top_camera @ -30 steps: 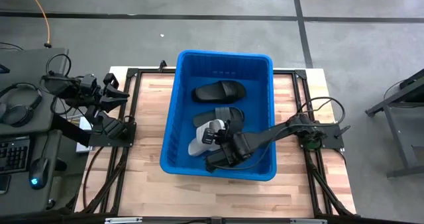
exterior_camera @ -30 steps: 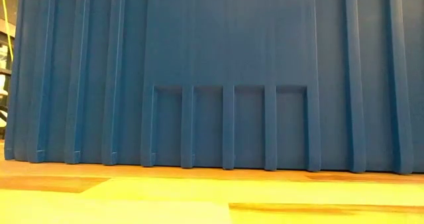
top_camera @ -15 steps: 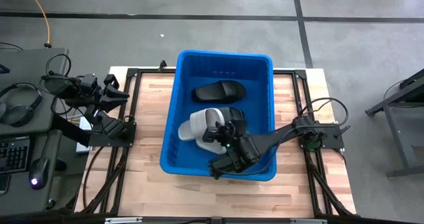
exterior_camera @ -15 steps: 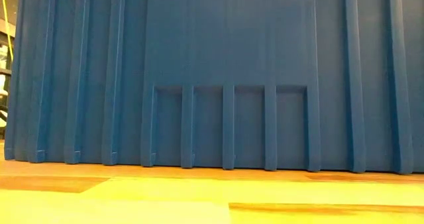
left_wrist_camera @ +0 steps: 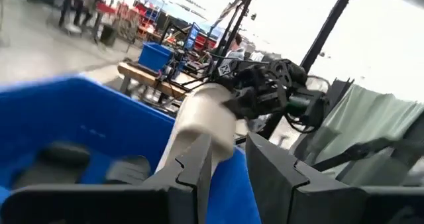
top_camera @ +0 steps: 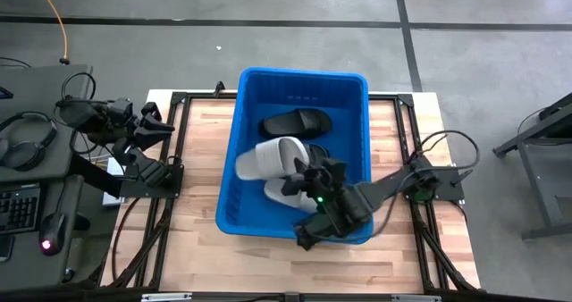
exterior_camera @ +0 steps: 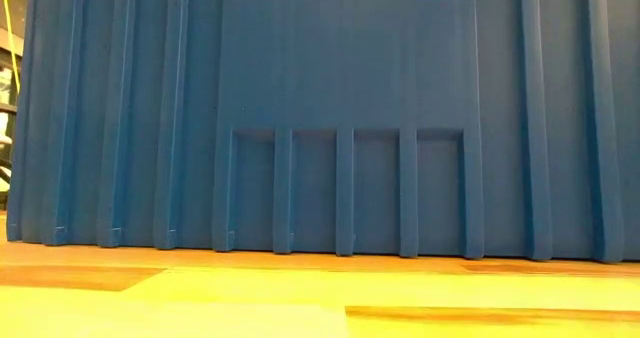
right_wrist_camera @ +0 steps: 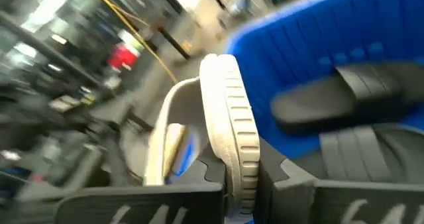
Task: Pick and place slides into bin
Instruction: Put the gray slide into the blue container
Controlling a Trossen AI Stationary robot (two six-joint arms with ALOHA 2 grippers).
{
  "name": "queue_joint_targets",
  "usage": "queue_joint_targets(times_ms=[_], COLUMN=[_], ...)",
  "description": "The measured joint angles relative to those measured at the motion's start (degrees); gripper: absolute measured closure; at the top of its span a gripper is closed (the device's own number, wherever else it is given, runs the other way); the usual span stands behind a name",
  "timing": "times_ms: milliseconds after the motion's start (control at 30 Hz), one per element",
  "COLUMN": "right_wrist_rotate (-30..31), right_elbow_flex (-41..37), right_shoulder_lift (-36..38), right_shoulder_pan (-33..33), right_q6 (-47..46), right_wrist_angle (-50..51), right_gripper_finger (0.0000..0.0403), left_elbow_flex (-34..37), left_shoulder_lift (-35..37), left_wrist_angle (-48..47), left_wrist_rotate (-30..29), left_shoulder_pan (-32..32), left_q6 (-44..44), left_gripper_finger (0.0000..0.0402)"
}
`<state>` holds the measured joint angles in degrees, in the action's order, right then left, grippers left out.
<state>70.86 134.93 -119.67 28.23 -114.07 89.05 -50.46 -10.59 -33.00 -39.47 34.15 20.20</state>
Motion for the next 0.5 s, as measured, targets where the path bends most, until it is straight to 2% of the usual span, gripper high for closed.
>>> queue_joint_targets(times_ms=[133,233,500], right_wrist_rotate=[11.51,17.67,15.49], right_elbow_flex=[0.02,0.09,0.09], right_shoulder_lift=[1.47,2.15,2.46], right_shoulder_pan=[2.14,2.28,-0.33], right_q6=[0.54,5.89,29.68], right_wrist_angle=[-2.18,-7.8,-27.28], right_gripper_finger=[0.0398,0.0399,0.0399], left_elbow_flex=[-0.02,-0.04,-0.04], left_shoulder_lift=[0.0,-0.02,0.0], left_wrist_angle=[0.0,0.7,2.85], left_wrist_rotate=[-0.04,0.13,0.67], left_shoulder_pan=[0.0,0.0,0.0], left_q6=[10.85,16.16,38.47], left_gripper_finger=[0.0316,0.0316,0.0316])
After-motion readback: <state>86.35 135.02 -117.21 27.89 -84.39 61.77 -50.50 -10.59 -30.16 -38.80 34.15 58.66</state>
